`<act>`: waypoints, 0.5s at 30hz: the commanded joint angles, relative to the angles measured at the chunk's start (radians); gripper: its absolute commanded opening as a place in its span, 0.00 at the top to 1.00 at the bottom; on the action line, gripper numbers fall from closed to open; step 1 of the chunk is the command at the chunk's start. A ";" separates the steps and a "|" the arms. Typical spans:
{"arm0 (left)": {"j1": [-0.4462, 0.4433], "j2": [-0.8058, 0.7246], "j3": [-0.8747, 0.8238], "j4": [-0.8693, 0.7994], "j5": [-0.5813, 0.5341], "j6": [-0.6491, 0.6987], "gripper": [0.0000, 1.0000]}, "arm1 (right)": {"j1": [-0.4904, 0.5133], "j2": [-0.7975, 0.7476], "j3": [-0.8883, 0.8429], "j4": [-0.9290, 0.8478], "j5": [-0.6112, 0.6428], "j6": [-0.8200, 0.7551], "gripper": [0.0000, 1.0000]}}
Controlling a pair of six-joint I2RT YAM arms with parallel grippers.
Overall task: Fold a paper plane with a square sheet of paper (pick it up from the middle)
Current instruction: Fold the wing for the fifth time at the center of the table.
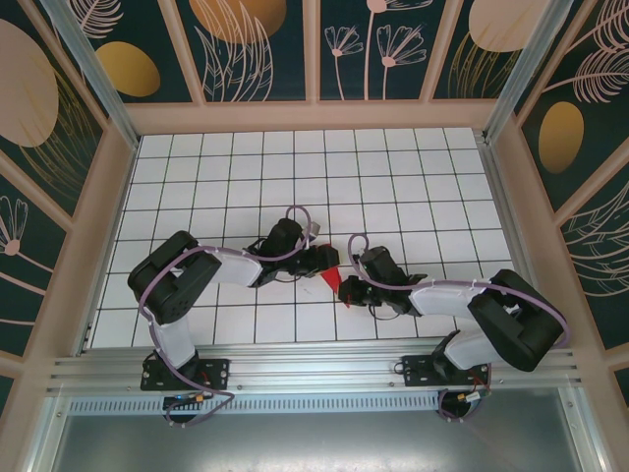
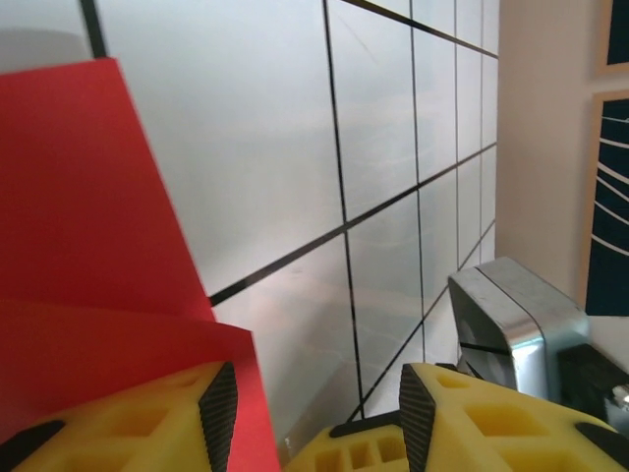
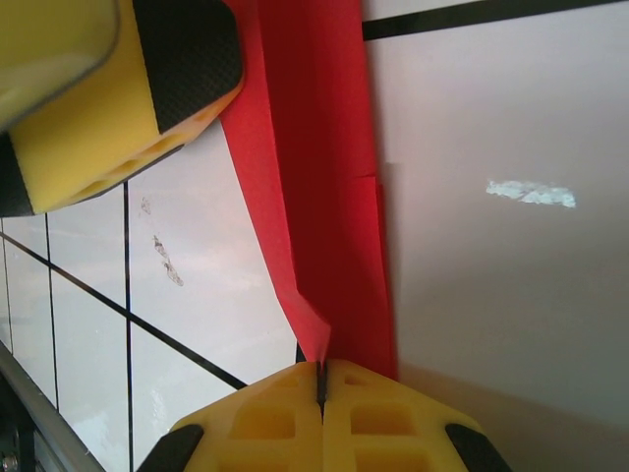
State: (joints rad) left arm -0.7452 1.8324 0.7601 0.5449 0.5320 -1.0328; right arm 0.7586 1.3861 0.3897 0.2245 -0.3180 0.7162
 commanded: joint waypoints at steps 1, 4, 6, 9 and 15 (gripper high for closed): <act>-0.009 0.026 0.007 0.060 0.037 -0.019 0.51 | -0.011 0.009 -0.020 0.013 -0.024 0.012 1.00; -0.011 0.028 -0.001 0.073 0.030 -0.024 0.51 | -0.016 0.010 -0.020 0.012 -0.024 0.014 1.00; -0.011 0.038 -0.001 0.076 0.025 -0.020 0.51 | -0.019 0.012 -0.017 0.013 -0.027 0.017 1.00; -0.010 0.054 0.002 0.066 -0.007 -0.010 0.51 | -0.021 0.012 -0.013 0.005 -0.026 0.018 1.00; -0.011 0.100 0.008 0.030 -0.054 0.004 0.53 | -0.021 0.002 -0.012 -0.029 -0.013 0.033 1.00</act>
State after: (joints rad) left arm -0.7528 1.8919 0.7628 0.5915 0.5224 -1.0443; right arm 0.7456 1.3869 0.3897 0.2287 -0.3344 0.7250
